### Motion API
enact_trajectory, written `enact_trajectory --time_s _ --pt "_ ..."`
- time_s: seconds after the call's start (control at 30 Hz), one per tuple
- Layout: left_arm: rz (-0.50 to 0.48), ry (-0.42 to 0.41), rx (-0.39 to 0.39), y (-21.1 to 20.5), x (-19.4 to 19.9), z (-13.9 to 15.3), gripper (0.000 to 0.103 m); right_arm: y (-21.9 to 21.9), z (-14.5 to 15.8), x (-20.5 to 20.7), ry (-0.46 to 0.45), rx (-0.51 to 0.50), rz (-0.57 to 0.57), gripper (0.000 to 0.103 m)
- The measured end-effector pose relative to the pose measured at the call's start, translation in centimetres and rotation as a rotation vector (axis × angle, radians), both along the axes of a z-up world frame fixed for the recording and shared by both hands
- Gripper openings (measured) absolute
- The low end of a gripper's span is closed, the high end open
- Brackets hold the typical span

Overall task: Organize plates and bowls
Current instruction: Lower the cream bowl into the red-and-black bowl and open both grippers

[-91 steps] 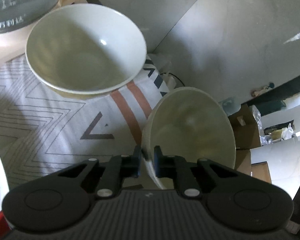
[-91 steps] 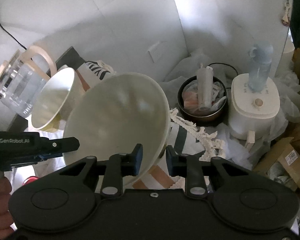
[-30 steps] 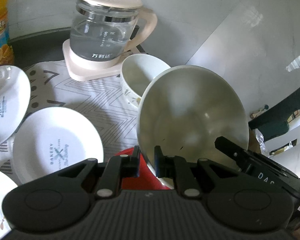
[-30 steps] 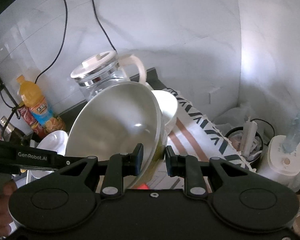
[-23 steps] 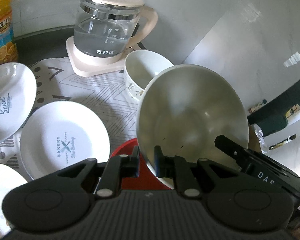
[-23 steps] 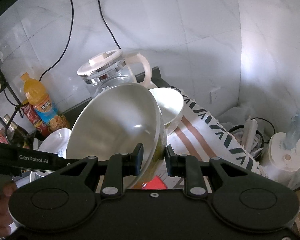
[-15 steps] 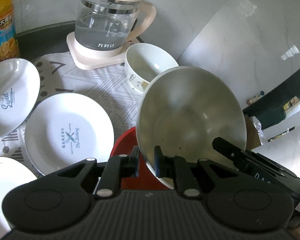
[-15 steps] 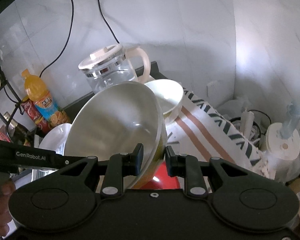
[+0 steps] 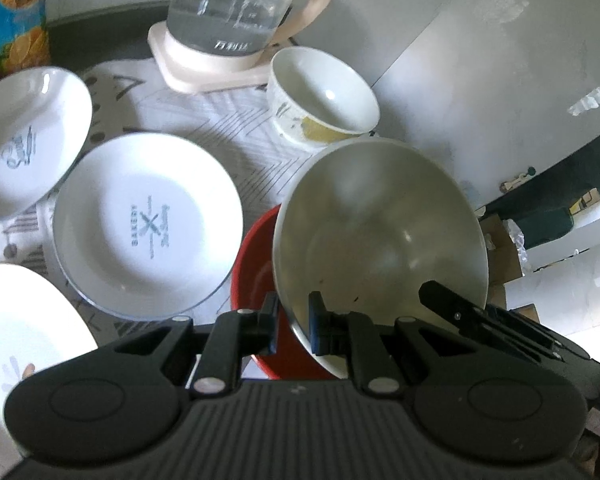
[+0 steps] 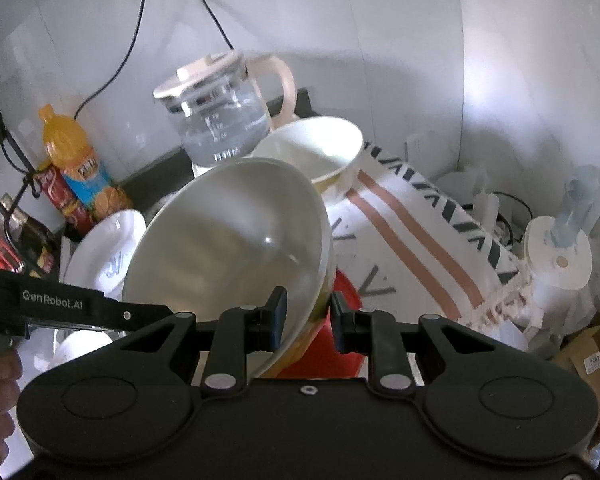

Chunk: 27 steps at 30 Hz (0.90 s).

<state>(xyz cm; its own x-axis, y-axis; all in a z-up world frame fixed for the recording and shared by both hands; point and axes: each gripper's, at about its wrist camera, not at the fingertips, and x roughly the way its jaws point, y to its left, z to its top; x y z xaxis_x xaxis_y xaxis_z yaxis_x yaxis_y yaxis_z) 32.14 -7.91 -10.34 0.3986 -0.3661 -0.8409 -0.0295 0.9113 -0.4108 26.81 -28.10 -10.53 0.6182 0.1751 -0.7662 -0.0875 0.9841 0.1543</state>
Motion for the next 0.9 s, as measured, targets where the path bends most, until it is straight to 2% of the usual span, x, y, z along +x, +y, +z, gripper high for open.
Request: enact_trajectory --time_s 0.53,0.9 --pt "0.002 0.092 0.032 -0.6 1.4 -2.6 0.013 -0.3 -2.7 1.5 0.13 -0.008 0.001 0.024" --pt "0.003 0.113 0.061 -0.9 1.9 -2.4 0.016 -0.6 -3.5 1.9 0.157 0.012 -0.007 0.027"
